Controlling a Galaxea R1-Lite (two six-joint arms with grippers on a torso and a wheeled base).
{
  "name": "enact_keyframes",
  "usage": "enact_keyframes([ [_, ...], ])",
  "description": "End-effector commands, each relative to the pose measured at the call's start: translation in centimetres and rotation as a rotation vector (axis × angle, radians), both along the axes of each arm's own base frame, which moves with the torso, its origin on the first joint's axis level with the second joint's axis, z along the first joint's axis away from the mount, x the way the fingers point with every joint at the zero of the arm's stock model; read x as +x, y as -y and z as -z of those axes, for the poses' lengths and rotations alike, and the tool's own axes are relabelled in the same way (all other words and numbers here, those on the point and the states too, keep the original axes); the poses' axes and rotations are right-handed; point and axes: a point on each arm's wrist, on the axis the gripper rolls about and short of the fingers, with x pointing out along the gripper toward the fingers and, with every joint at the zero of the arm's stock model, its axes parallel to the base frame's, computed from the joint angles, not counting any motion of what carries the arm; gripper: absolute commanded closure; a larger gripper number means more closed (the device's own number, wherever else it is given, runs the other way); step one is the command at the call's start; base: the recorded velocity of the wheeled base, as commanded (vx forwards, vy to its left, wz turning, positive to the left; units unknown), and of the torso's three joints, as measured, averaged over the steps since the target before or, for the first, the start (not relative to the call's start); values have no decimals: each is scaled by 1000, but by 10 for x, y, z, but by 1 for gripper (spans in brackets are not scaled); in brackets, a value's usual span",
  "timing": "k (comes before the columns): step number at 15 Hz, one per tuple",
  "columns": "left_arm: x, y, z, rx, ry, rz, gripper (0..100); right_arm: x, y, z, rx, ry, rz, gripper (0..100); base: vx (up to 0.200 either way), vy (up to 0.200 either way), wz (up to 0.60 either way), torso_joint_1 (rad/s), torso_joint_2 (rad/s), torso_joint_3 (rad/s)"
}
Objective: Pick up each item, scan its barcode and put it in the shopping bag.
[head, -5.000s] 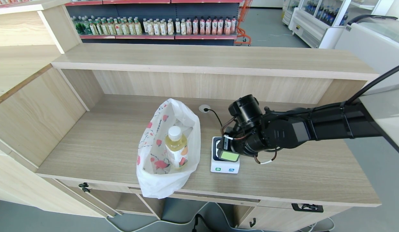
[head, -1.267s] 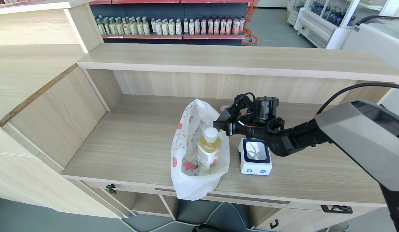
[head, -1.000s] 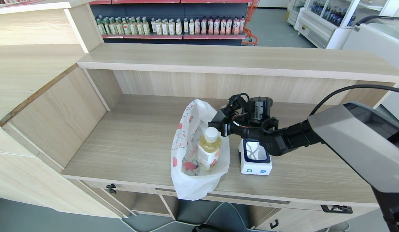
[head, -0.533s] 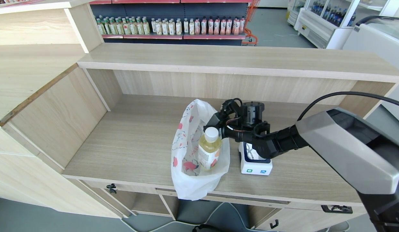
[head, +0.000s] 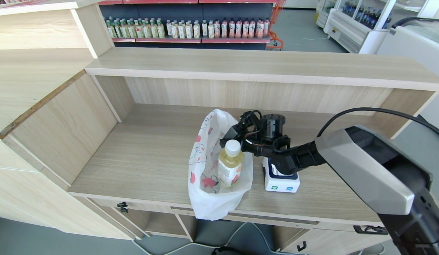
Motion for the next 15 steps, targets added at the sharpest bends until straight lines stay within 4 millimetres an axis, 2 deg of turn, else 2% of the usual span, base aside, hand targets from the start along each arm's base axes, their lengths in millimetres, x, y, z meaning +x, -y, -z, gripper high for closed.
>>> enact_keyframes([
  [1,0,0,0,0,0,0,0,5,-2,7,-3,6,-1,100,0,0,0,0,0,0],
  [10,0,0,0,0,0,0,0,10,-10,15,-23,12,-13,100,0,0,0,0,0,0],
  [11,0,0,0,0,0,0,0,10,-10,16,-28,17,-14,0,0,0,0,0,0,0],
  [15,0,0,0,0,0,0,0,11,-9,10,-21,30,-14,0,0,0,0,0,0,0],
])
